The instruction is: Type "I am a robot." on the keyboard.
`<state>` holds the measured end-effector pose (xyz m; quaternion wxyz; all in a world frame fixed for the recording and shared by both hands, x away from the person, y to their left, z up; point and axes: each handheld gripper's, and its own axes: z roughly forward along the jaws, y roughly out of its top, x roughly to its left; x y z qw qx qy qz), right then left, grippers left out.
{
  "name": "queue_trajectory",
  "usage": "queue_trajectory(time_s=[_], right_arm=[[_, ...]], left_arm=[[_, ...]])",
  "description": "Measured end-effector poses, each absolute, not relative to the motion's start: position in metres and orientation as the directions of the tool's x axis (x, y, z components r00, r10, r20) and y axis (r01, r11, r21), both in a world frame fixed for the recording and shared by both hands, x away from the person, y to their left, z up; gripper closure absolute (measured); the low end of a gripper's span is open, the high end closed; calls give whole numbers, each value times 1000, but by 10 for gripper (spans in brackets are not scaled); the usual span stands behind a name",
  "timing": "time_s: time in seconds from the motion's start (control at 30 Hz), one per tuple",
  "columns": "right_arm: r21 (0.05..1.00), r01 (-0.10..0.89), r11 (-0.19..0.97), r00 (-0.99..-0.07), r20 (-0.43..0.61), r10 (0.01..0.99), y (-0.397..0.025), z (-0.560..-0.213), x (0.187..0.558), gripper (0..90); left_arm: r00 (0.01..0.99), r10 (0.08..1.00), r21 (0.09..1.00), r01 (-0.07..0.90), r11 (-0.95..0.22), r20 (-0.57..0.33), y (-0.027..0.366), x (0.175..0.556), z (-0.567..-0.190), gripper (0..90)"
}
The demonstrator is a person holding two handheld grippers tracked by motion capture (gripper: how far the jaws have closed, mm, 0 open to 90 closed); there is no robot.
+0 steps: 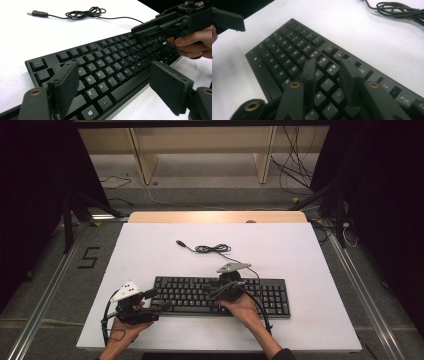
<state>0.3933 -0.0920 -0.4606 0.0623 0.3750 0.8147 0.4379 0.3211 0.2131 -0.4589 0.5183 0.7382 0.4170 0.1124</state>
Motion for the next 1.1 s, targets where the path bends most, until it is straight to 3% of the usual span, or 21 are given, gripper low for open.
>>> queue_trajectory(time_s=[0.43,1.1], right_arm=[[751,555,357,-701,192,687,-94,-464,395,895],[723,573,387,-693,175,699,-93,-473,395,900]], left_arm=[[626,733,859,499,-114,-266,213,321,-459,234],[627,732,860,498,-115,-266,213,321,-459,234]])
